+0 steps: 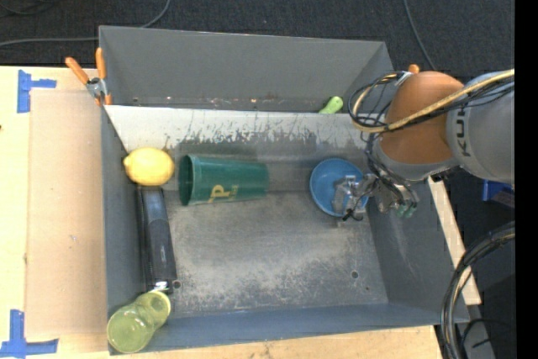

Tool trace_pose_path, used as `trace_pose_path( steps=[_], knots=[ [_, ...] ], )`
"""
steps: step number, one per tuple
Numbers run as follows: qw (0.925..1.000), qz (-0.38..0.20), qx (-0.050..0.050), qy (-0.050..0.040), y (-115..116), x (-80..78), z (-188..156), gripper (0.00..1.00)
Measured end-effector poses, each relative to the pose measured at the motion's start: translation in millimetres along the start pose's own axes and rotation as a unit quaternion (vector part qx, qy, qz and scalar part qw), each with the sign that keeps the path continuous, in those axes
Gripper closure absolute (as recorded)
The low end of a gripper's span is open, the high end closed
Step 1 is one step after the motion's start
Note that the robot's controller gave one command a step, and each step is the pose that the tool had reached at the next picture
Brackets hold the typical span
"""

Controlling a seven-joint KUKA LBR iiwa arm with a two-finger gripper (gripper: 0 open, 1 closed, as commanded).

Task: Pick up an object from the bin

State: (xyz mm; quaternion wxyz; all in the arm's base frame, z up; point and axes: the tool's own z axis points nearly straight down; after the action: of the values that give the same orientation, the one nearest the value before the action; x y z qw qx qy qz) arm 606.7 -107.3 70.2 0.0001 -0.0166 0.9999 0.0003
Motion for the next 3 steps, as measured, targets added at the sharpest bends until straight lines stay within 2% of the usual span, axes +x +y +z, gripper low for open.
trace_pose_path(
  steps=[2,3],
  knots=[
    [1.0,-0.002,-0.001,0.0032,-6.6,-5.0,-4.0,1.0],
    [1.0,-0.007,-0.001,0.0014,-15.4,2.7,0.1,1.0]
  ],
)
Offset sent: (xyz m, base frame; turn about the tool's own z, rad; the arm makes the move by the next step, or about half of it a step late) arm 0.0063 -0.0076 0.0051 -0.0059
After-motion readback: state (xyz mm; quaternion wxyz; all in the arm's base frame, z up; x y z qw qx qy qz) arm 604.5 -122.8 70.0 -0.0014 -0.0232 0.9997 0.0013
